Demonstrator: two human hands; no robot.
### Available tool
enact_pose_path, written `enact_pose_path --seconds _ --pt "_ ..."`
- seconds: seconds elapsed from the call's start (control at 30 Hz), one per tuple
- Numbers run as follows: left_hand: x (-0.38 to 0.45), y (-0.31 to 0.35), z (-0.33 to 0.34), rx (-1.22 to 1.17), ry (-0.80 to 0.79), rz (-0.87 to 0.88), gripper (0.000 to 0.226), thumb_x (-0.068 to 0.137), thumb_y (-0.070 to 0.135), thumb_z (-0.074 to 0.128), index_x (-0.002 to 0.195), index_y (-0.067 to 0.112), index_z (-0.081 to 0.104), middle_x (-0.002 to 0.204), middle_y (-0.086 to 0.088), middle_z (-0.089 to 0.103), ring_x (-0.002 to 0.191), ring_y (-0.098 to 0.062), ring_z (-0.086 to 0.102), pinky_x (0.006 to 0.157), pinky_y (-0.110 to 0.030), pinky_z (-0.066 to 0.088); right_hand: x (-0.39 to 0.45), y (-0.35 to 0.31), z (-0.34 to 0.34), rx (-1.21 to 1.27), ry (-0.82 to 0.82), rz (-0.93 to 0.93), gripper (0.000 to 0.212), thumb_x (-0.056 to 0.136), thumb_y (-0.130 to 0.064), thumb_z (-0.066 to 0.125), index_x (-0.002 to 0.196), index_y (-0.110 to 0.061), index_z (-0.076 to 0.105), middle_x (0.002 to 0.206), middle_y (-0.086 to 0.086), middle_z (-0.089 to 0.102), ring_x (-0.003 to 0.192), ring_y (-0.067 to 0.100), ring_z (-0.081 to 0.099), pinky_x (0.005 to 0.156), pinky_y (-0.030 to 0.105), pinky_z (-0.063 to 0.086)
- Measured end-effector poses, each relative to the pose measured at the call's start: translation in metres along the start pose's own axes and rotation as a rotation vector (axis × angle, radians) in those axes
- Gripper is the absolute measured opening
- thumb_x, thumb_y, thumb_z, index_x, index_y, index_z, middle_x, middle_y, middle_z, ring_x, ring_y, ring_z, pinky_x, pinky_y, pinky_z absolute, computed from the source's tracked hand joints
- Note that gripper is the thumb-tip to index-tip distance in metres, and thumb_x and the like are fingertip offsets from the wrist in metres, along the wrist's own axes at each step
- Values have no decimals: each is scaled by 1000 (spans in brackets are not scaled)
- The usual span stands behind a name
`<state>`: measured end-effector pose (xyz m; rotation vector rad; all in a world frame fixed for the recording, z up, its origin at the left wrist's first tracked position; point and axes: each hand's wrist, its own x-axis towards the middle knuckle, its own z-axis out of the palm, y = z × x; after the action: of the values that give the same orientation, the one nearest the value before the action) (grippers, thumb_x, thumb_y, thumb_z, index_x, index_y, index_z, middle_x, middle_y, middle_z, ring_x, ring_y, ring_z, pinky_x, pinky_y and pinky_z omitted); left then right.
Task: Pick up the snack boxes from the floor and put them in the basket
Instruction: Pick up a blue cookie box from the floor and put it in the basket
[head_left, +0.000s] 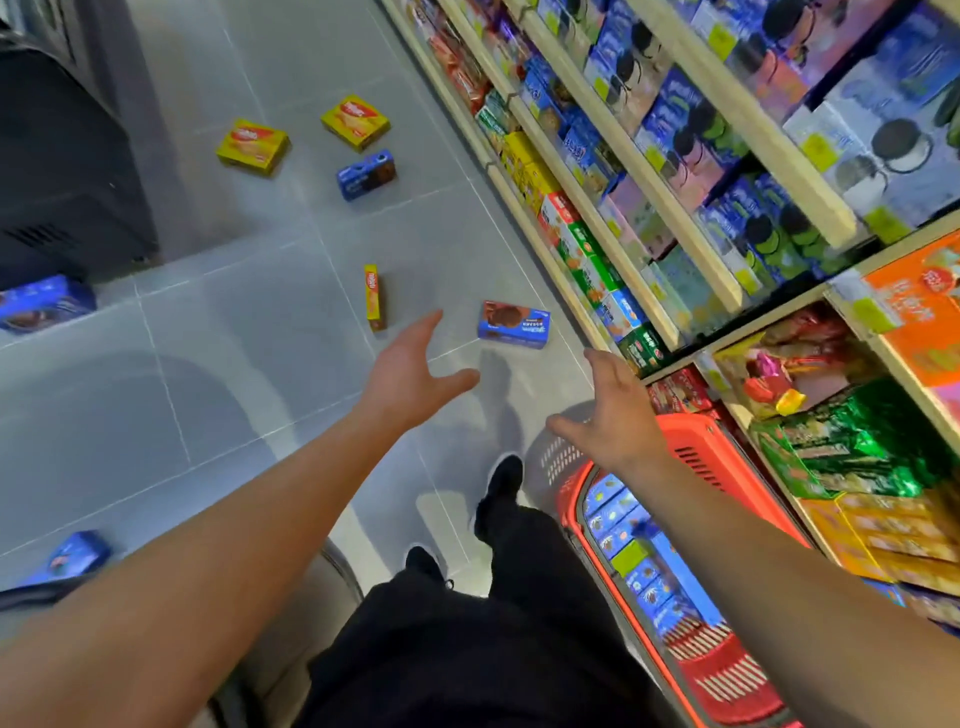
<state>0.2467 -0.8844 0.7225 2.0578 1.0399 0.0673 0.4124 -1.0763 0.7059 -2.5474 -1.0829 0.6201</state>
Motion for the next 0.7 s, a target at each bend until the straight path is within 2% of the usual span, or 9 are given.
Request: enact_pose_path --seconds 0.17,0.27,0.43,0.6,0.7 --pt "81 8 4 46 -62 30 88 77 42 75 149 21 29 153 0 35 139 -18 33 110 -27 26 79 8 4 -17 -41 39 92 75 -45 73 148 -14 26 150 7 32 137 29 33 108 39 34" --pt "144 13 17 85 -102 -19 90 75 43 76 149 22 28 152 -1 36 138 -19 35 110 -29 28 141 23 11 25 -71 82 92 73 -43 75 147 -14 29 148 7 34 134 30 36 107 40 37" --pt "232 13 44 69 -171 -119 91 76 41 76 150 22 26 153 0 33 140 -17 32 110 -24 23 229 50 25 19 -253 144 97 74 -46 74 150 -14 24 153 9 28 139 31 30 113 43 30" --pt "323 -24 90 51 -243 -183 93 75 42 76 150 22 25 154 1 32 141 -16 30 111 -26 24 322 80 61 48 -335 194 95 75 -43 74 150 -14 24 151 9 30 137 31 31 110 41 32" --pt "374 -69 130 50 -289 -219 93 75 38 78 150 22 25 154 1 31 141 -15 29 111 -25 23 377 101 109 72 -369 263 94 75 -44 74 150 -16 24 151 9 29 136 32 33 107 42 32"
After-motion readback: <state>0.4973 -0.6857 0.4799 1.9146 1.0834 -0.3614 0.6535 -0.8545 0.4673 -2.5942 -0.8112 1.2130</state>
